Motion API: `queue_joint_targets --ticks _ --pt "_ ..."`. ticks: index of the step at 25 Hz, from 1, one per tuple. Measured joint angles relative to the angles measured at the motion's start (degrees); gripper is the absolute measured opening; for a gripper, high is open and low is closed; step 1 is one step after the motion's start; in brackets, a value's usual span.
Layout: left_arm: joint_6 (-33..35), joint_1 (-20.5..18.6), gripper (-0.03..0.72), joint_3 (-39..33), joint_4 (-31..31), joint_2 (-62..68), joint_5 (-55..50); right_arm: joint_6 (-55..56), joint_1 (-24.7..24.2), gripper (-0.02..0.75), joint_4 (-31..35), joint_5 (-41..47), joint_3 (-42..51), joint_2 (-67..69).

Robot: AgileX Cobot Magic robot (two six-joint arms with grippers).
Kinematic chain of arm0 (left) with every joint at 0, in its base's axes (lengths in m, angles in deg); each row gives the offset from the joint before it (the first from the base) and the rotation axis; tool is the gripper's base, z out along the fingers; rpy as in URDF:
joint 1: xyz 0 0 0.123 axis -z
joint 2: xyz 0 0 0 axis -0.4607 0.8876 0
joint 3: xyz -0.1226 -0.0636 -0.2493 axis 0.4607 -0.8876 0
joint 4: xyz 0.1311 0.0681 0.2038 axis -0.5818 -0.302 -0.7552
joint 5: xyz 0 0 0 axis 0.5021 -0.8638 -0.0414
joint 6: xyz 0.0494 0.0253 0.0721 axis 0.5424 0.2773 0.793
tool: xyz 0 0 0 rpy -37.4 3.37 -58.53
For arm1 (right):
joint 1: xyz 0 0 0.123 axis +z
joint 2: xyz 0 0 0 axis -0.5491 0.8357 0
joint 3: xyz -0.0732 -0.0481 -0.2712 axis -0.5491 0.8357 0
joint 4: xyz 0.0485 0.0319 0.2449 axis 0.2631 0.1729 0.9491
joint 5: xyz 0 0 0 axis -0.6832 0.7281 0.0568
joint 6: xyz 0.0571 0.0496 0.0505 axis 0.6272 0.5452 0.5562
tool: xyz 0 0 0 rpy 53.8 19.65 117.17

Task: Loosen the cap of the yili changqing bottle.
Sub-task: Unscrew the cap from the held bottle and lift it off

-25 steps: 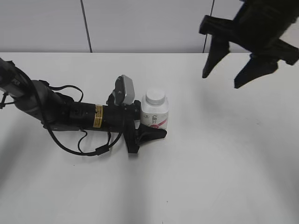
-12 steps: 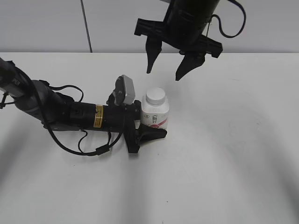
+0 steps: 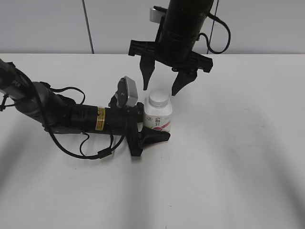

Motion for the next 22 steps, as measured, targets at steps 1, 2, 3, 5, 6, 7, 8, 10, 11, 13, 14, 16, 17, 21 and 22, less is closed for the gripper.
queue_joint_targets --ticks 1,2,3,5,6,7,8,10,11,13,14,16,17,21,22 --pt "0.0 0.0 0.418 0.0 0.0 0.0 0.0 0.0 0.0 0.512 0.0 0.0 0.0 0.3" --pt "-0.1 0.0 0.418 0.0 0.0 0.0 0.0 0.0 0.1 0.512 -0.1 0.1 0.0 0.7" --pt "-0.1 0.0 0.418 0.0 0.0 0.0 0.0 0.0 0.2 0.512 -0.1 0.1 0.0 1.0" --pt "-0.1 0.0 0.418 0.0 0.0 0.0 0.0 0.0 0.5 0.512 -0.1 0.1 0.0 1.8" --pt "-0.1 0.0 0.418 0.0 0.0 0.0 0.0 0.0 0.6 0.512 -0.1 0.1 0.0 2.2" --pt "-0.1 0.0 0.418 0.0 0.0 0.0 0.0 0.0 0.7 0.512 -0.1 0.1 0.0 2.5" --pt "-0.1 0.0 0.418 0.0 0.0 0.0 0.0 0.0 0.7 0.512 -0.2 0.1 0.0 2.8" --pt "-0.1 0.0 0.418 0.0 0.0 0.0 0.0 0.0 0.7 0.512 -1.0 0.2 0.0 2.9" --pt "-0.1 0.0 0.418 0.0 0.0 0.0 0.0 0.0 0.7 0.512 -1.2 0.2 0.0 2.9" --pt "-0.1 0.0 0.418 0.0 0.0 0.0 0.0 0.0 0.7 0.512 -1.6 0.2 0.0 2.9" --pt "-0.1 0.0 0.418 0.0 0.0 0.0 0.0 0.0 0.7 0.511 -1.8 0.2 0.0 2.9" --pt "-0.1 0.0 0.418 0.0 0.1 0.0 0.0 0.0 0.7 0.487 -1.9 0.2 0.0 2.9" --pt "-0.1 0.0 0.418 0.0 0.1 0.0 0.0 0.0 0.7 0.47 -2.0 0.2 0.0 2.9" --pt "-0.1 0.0 0.418 0.0 0.1 0.0 -0.1 0.0 0.7 0.421 -1.9 0.2 0.0 3.0" --pt "-0.1 0.0 0.418 0.0 0.1 0.0 -0.1 0.0 0.7 0.417 -1.9 0.2 0.0 3.0"
